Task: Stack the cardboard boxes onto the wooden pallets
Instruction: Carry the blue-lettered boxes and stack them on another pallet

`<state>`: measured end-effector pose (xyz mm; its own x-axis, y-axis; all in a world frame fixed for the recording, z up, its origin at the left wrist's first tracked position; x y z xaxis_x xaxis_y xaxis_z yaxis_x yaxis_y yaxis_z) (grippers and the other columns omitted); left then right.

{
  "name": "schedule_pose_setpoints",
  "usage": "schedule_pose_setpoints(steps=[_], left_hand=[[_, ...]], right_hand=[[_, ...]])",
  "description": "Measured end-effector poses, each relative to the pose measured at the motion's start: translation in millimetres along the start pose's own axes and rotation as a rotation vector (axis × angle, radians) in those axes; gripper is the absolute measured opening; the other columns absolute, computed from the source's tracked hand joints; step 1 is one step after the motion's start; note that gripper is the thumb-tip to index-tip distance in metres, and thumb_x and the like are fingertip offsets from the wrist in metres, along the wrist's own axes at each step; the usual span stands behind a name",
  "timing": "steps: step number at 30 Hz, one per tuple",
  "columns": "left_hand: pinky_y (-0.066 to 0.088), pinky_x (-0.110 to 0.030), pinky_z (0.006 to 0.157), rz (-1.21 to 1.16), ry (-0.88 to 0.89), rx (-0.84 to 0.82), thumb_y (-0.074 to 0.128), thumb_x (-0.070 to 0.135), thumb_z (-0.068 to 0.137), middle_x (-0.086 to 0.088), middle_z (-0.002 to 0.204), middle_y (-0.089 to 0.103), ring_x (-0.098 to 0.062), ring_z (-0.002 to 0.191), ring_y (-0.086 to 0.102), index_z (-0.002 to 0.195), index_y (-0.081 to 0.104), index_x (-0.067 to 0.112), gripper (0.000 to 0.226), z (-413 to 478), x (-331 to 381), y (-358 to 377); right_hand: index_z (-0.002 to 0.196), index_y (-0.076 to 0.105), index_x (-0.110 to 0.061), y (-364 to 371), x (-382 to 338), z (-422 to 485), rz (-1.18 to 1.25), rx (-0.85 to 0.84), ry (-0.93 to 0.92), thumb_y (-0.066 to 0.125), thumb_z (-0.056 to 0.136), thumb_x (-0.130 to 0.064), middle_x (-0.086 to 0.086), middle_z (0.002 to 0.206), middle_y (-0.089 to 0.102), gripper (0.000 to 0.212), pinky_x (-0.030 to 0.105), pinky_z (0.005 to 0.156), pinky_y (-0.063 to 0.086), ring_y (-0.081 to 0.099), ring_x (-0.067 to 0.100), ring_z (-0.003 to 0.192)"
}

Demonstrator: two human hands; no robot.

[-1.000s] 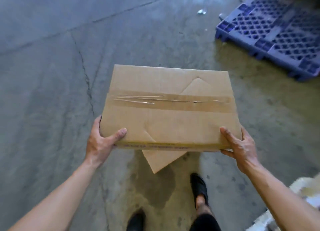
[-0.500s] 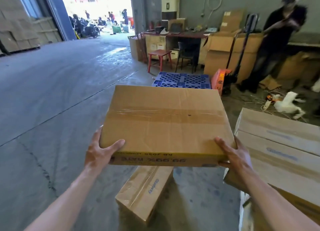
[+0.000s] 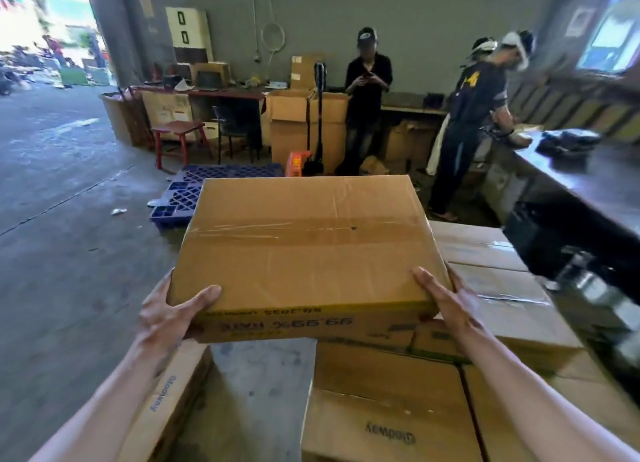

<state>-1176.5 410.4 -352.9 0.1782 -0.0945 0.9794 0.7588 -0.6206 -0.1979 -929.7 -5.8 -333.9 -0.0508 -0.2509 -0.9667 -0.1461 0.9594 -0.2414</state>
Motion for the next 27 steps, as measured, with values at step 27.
schedule_pose_setpoints(steps=[27], left_hand=[[0.055,-0.057,0.091,0.163,-0.169,-0.417,0.085,0.074,0.047,0.004,0.121,0.059,-0.030,0.114,0.058,0.140,0.048,0.042,0.105,-156.6,-67.2,418.5]], right_hand=[[0.145,0.050,-0.038,-383.1,241.9,12.1,0.100,0.335,0.382,0.082,0.060,-0.068,-0.003,0.130,0.063,0.096,0.048,0.093,0.057,0.062,0.021,0.113]])
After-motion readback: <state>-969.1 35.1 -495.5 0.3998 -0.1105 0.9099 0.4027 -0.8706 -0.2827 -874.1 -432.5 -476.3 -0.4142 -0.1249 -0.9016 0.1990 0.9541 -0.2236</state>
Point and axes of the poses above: each hand's wrist, its own z-axis towards the middle knuckle, its own y-axis out of the palm, x = y × z, the point moved 7 cm from there along z, towards the middle knuckle
